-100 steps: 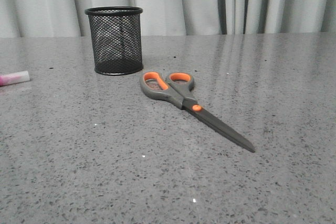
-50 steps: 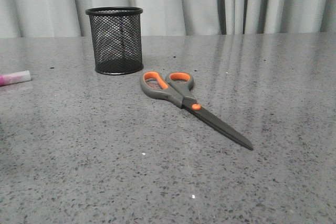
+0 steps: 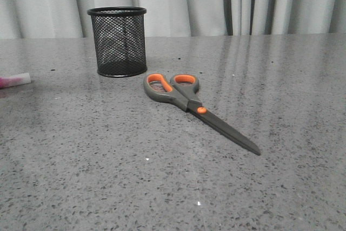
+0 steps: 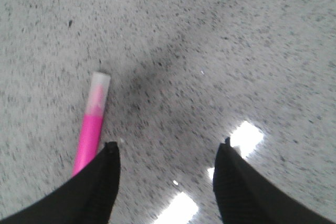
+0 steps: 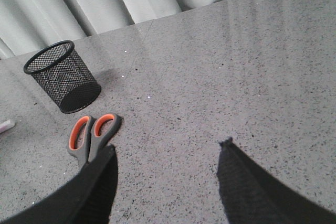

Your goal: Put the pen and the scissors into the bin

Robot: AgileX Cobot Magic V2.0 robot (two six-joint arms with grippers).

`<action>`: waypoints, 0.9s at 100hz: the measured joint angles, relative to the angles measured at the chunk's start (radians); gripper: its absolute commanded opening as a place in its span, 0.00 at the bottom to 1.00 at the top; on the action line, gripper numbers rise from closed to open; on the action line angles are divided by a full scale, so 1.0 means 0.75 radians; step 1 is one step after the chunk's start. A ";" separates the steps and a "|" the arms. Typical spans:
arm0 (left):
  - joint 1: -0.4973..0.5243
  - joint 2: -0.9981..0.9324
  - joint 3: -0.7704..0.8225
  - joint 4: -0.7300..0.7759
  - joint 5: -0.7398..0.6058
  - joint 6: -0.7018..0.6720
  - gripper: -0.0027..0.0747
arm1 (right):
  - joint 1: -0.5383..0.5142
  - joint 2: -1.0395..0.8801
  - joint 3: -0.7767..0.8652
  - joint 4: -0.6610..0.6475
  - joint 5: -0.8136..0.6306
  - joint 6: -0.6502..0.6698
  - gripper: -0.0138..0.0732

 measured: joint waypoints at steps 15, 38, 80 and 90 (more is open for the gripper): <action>0.000 0.164 -0.117 0.101 0.091 0.081 0.52 | 0.014 0.000 0.000 -0.002 0.003 -0.002 0.60; 0.000 0.300 -0.221 0.197 0.144 0.105 0.51 | 0.014 0.000 0.000 -0.009 0.013 -0.002 0.60; 0.034 0.460 -0.229 0.208 0.114 0.107 0.51 | 0.014 0.000 0.000 -0.016 0.054 -0.004 0.60; 0.037 0.486 -0.229 0.208 0.093 0.107 0.51 | 0.014 0.000 0.000 -0.016 0.059 -0.004 0.60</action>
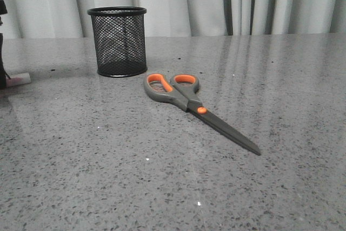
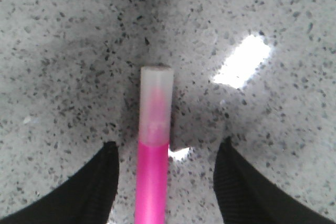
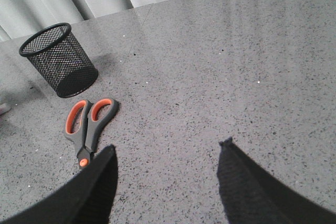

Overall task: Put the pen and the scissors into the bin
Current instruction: 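Grasp the pink highlighter with the left gripper and lift it, then lower the highlighter into the black mesh cup and release it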

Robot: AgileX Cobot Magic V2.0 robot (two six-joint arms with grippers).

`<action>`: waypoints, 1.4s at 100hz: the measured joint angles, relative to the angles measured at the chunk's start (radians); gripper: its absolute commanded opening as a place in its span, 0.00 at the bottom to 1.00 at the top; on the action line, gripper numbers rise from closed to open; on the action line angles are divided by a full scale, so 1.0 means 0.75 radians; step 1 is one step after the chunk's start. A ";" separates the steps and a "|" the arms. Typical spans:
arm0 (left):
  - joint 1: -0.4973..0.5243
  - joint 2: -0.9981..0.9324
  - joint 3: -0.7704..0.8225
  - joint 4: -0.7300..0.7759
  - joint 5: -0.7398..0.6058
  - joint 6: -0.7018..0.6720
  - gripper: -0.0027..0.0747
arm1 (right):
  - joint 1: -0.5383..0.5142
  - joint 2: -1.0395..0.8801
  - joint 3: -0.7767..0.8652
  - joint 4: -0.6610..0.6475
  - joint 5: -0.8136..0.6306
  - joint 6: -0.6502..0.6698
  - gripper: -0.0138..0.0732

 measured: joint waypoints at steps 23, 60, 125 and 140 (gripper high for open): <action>0.000 0.032 -0.009 0.000 -0.028 0.000 0.51 | 0.000 0.000 0.000 -0.001 0.044 0.000 0.60; 0.000 0.053 -0.022 -0.083 0.006 -0.015 0.01 | 0.000 0.000 0.000 -0.004 0.111 0.000 0.60; 0.003 -0.375 -0.010 -1.124 -0.833 0.147 0.01 | 0.000 0.000 -0.002 0.054 0.111 0.000 0.60; -0.014 -0.370 0.035 -1.657 -0.811 0.605 0.01 | 0.000 0.000 -0.002 0.057 0.111 0.000 0.60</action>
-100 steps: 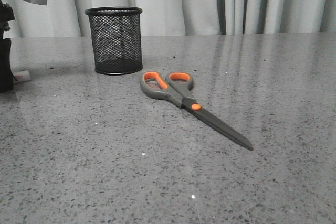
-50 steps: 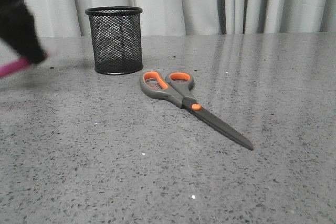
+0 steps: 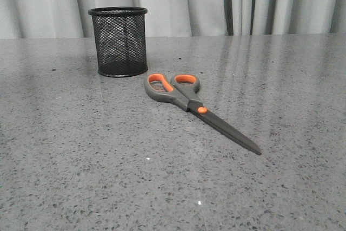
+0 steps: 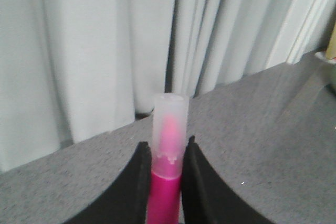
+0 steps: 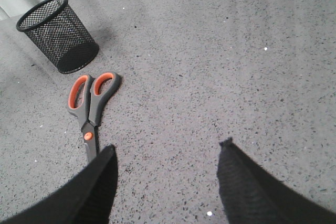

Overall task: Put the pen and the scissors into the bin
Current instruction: 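Lower the highlighter into the black mesh cup and release it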

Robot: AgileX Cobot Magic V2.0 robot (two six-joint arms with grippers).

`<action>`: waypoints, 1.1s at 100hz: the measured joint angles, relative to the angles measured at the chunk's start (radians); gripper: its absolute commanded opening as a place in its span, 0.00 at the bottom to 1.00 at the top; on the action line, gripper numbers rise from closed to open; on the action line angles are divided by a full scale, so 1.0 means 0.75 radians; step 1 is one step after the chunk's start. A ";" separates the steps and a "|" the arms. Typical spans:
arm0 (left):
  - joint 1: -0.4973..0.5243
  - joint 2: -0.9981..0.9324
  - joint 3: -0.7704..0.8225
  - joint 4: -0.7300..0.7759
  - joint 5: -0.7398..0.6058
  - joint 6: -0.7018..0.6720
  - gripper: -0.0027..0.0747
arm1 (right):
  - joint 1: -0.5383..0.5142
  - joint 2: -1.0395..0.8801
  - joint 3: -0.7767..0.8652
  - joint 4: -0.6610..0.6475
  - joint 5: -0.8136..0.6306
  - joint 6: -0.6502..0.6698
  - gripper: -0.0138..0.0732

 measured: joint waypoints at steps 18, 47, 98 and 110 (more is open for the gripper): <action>-0.059 0.038 0.104 -0.530 -0.008 0.488 0.01 | 0.000 0.000 0.000 0.012 0.000 0.000 0.60; -0.073 0.245 0.152 -0.671 0.125 0.770 0.01 | 0.000 0.000 0.000 0.033 0.000 0.000 0.60; -0.062 0.374 0.152 -0.674 0.287 0.806 0.72 | 0.000 0.002 -0.150 0.083 0.051 -0.248 0.60; -0.017 0.320 0.152 -0.668 0.405 0.796 0.53 | 0.000 0.032 -0.279 0.148 0.063 -0.440 0.60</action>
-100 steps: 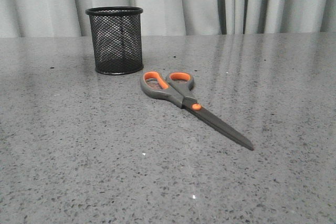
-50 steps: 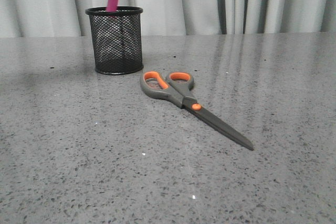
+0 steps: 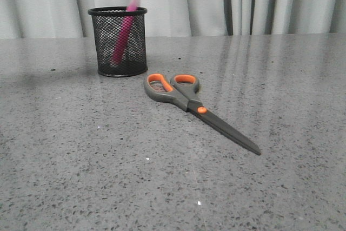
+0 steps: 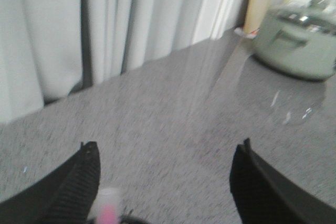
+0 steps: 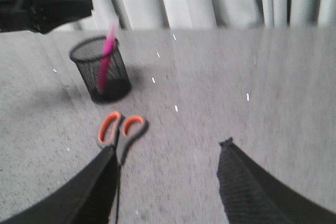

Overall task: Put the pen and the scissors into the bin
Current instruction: 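Lower the highlighter into the black mesh cup and release it, then lower the right gripper over the scissors' orange handles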

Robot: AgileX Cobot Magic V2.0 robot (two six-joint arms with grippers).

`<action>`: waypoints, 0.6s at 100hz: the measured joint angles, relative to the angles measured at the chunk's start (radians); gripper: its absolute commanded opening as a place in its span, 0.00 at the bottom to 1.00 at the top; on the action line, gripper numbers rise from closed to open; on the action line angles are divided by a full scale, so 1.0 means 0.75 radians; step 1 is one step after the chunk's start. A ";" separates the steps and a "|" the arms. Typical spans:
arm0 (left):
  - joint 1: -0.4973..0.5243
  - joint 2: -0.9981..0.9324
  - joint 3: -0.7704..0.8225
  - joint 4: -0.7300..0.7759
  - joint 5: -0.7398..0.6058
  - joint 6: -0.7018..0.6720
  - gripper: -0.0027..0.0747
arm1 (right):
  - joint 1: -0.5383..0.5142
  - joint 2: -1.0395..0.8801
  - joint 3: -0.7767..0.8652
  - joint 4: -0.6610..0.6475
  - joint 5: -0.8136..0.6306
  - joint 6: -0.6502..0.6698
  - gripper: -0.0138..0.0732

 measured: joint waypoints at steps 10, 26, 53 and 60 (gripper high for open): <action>0.043 -0.108 0.000 0.007 0.147 -0.062 0.25 | 0.000 0.086 -0.137 0.084 0.053 -0.121 0.59; 0.072 -0.376 0.000 0.010 0.362 -0.125 0.01 | 0.004 0.346 -0.344 0.234 0.247 -0.233 0.56; 0.067 -0.830 0.000 0.109 0.465 -0.253 0.01 | 0.285 0.932 -0.593 0.202 0.445 -0.244 0.56; 0.048 -0.930 0.000 0.167 0.468 -0.288 0.01 | 0.411 1.050 -0.659 0.052 0.427 -0.128 0.56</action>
